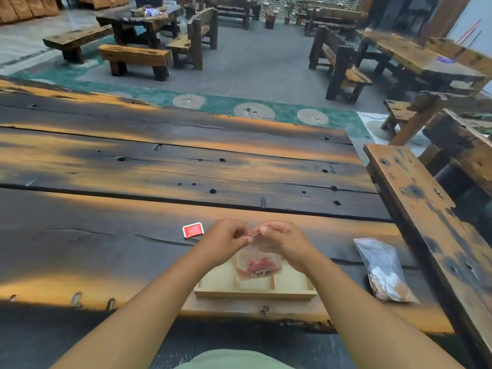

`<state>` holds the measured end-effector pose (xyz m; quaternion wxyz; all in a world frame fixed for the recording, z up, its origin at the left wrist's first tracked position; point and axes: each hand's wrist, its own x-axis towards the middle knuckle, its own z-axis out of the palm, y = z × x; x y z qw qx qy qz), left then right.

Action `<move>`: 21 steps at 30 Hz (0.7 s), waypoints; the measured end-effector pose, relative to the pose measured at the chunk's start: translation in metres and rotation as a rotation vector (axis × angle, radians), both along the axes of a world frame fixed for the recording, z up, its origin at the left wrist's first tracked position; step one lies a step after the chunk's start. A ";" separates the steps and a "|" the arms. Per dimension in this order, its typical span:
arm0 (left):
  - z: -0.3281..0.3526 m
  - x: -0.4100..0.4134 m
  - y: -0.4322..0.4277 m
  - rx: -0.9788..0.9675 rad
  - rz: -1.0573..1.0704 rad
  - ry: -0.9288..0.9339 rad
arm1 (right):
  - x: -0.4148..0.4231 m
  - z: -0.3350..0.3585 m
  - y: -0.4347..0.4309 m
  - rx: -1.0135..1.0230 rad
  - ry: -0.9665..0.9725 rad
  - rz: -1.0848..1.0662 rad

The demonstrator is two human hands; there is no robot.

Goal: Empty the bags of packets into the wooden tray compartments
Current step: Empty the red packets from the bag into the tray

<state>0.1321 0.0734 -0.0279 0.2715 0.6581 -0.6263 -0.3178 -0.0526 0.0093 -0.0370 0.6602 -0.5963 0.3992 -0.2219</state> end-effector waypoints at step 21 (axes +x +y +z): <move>-0.038 -0.033 0.025 0.039 0.326 0.470 | 0.024 -0.006 0.021 0.189 0.168 -0.179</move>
